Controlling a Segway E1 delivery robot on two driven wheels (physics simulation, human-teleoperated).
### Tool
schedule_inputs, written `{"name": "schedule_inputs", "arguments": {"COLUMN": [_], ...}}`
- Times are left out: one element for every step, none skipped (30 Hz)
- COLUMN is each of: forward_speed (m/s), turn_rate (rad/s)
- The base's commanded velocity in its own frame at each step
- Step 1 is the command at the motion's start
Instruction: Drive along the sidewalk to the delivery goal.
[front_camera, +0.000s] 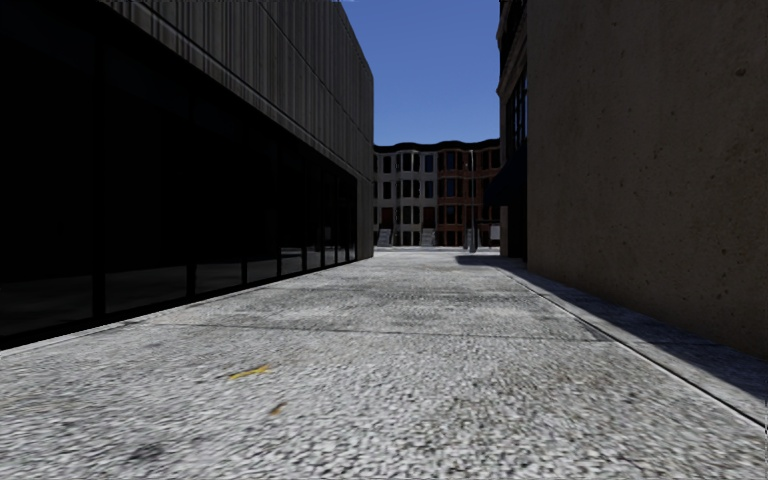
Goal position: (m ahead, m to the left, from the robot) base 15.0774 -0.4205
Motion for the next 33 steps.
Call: {"name": "schedule_inputs", "arguments": {"forward_speed": [1.89, 1.89, 1.92, 1.92, 1.92, 1.92, 1.92, 1.93, 1.93, 1.97, 1.98, 1.99, 1.99, 1.99, 1.99, 1.99, 1.99, 1.99, 1.99, 2.0, 2.0, 2.0, 2.0, 2.0, 2.0, 2.0, 2.0, 2.0, 2.0, 2.0, 2.0, 2.0, 2.0], "turn_rate": [0.47, 0.47, 0.47, 0.37, 0.37, 0.0, 0.0, 0.0, 0.0, 0.0, 0.0, 0.0, 0.0, 0.0, 0.0, 0.0, 0.0, 0.0, 0.0, 0.0, 0.0, 0.0, 0.0, 0.0, 0.0, 0.0, 0.0, 0.0, 0.0, 0.0, 0.0, 0.0, 0.0]}}
